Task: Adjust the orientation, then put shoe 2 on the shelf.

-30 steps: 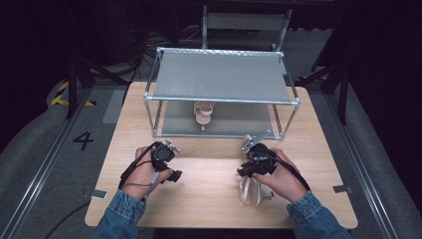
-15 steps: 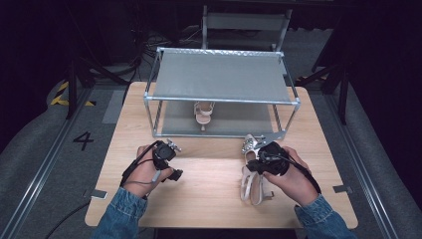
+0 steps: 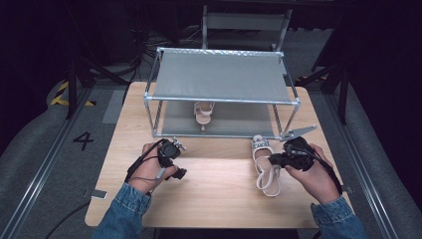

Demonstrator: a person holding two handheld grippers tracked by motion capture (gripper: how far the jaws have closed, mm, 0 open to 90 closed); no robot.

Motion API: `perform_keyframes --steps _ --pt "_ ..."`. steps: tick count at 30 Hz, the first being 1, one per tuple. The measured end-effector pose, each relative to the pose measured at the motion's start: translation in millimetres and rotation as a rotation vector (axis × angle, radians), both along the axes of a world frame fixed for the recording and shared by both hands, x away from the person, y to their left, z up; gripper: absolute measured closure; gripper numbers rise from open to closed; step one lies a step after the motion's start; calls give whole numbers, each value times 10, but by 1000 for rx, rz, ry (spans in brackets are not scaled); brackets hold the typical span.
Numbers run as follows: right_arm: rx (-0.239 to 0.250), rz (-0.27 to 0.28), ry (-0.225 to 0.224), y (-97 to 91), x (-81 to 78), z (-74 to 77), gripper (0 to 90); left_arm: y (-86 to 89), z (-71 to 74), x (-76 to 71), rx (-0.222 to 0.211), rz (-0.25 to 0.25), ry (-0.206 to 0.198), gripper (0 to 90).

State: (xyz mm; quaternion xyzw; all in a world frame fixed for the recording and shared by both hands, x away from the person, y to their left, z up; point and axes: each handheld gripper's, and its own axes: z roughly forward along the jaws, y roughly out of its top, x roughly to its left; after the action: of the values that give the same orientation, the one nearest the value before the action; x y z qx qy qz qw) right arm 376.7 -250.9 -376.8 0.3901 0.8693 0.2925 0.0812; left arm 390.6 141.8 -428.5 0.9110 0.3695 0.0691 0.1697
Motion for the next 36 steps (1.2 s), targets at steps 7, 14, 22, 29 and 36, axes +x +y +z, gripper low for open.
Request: perform_keyframes --steps 7,14,22,29,36 --pt "24 -63 38 -219 94 -151 821 -51 -18 40 -6 -12 12 242" --pt "35 -83 18 -236 59 -121 670 -78 -32 63 -9 -20 20 241" --pt "149 -103 6 -178 -43 65 588 -82 -53 91 -12 -20 30 240" --pt "137 -62 99 49 -20 -94 528 -98 -61 91 -5 -28 33 240" --pt "45 -87 131 232 111 -360 511 -67 -72 83 0 -24 28 239"
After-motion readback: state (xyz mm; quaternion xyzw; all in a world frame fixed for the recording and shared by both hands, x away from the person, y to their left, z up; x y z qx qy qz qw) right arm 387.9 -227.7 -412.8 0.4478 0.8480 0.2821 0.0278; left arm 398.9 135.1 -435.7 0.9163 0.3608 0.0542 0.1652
